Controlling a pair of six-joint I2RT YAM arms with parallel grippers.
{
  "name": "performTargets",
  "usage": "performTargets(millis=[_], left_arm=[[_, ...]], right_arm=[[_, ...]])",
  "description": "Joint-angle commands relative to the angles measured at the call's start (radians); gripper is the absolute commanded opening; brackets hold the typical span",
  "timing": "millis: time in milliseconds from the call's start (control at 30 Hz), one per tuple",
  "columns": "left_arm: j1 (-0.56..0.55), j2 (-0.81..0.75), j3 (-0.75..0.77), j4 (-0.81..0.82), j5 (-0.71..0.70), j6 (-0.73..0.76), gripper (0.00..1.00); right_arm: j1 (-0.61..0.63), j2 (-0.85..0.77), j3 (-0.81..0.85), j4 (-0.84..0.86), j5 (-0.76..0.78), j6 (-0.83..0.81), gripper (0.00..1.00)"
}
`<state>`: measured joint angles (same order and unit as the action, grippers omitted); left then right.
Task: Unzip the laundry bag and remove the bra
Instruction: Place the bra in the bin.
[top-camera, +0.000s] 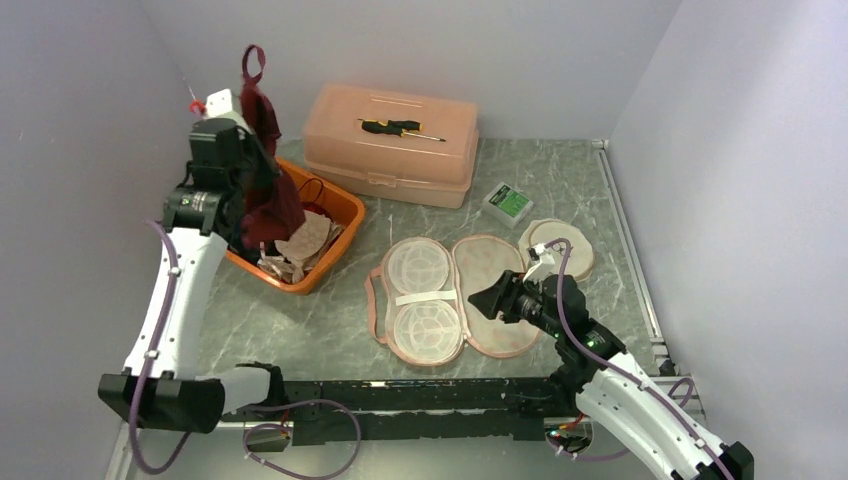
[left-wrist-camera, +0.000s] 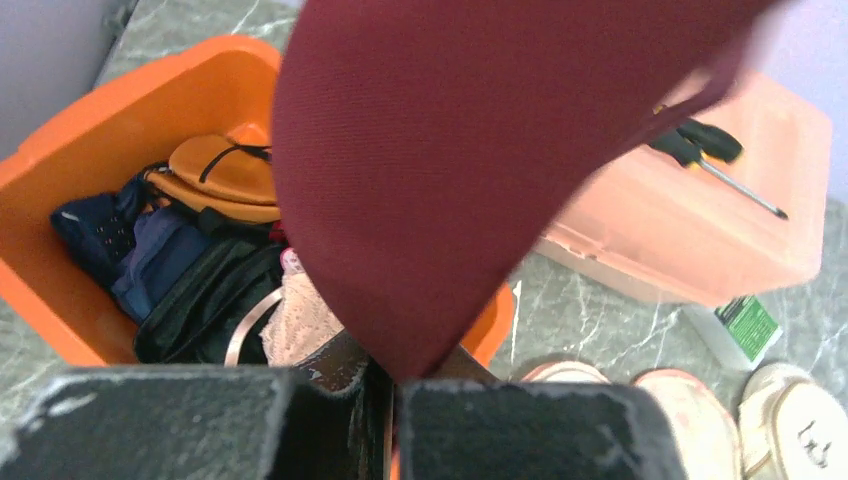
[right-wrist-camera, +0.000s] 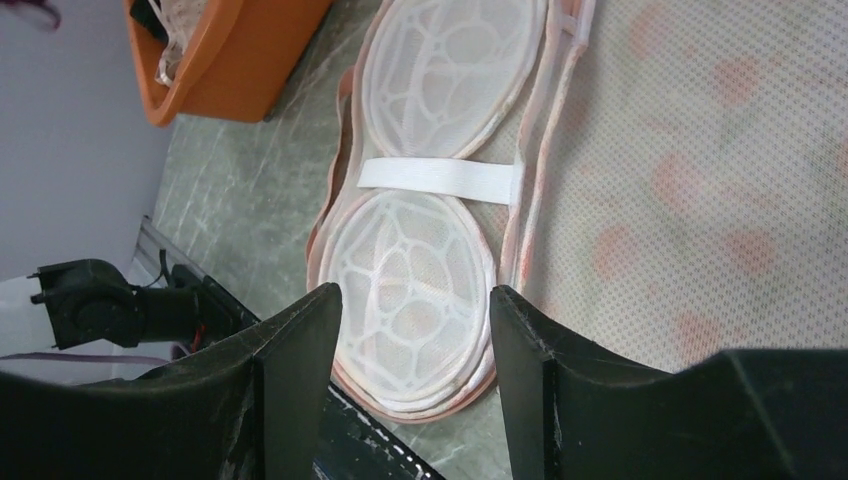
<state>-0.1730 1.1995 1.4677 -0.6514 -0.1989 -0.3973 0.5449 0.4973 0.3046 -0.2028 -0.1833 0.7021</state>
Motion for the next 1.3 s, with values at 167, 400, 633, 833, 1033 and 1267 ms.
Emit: performTargets(millis=[167, 400, 633, 833, 1033, 1267], left_arm=[[0.353, 0.005, -0.225, 0.369, 0.513, -0.229, 0.03], [0.355, 0.014, -0.247, 0.397, 0.546, -0.250, 0.03], [0.359, 0.011, -0.207, 0.445, 0.575, -0.325, 0.03], [0.416, 0.050, -0.390, 0.587, 0.560, -0.440, 0.03], [0.469, 0.090, -0.592, 0.889, 0.692, -0.620, 0.03], [0.472, 0.104, -0.696, 0.968, 0.684, -0.669, 0.02]], right_arm=[[0.002, -0.025, -0.035, 0.078, -0.057, -0.003, 0.59], [0.002, -0.049, -0.053, 0.076, -0.045, -0.014, 0.59], [0.002, -0.032, -0.039, 0.086, -0.050, -0.022, 0.59], [0.001, -0.056, -0.056, 0.080, -0.056, -0.010, 0.59], [0.002, -0.090, -0.055, 0.047, -0.045, -0.012, 0.59], [0.002, -0.077, -0.065, 0.070, -0.060, -0.006, 0.59]])
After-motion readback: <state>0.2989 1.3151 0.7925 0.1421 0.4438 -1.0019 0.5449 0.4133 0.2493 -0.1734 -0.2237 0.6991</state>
